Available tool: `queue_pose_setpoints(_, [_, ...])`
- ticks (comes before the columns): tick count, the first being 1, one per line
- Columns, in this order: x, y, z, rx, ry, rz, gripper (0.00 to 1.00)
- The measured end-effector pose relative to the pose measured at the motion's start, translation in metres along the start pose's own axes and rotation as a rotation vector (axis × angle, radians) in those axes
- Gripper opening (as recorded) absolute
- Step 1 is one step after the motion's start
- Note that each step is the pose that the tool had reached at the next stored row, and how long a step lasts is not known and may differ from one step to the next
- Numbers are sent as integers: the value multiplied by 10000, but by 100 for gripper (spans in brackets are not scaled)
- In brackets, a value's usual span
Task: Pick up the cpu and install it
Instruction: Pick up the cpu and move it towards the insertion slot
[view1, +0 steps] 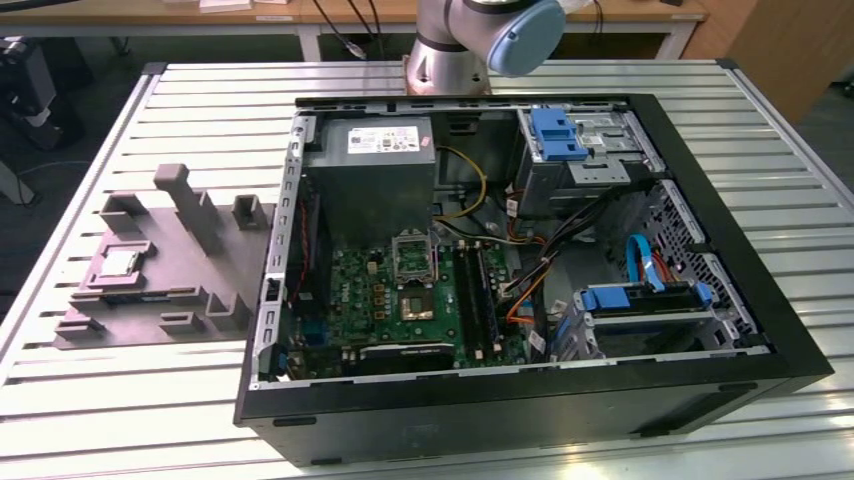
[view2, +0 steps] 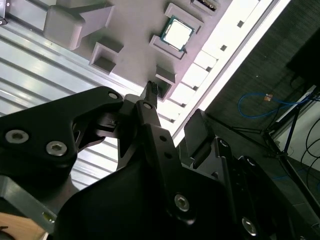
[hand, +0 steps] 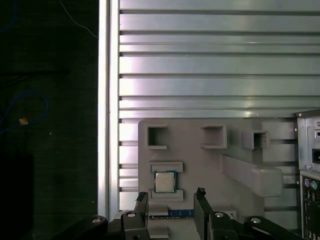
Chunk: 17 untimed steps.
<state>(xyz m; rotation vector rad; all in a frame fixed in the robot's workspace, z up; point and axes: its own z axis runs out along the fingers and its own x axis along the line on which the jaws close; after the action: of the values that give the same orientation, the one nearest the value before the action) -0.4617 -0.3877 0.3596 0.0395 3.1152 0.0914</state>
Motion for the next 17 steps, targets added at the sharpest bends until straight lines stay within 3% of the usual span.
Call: queue_pose_setpoints(17, [1, -3, 48, -53, 0, 1, 49])
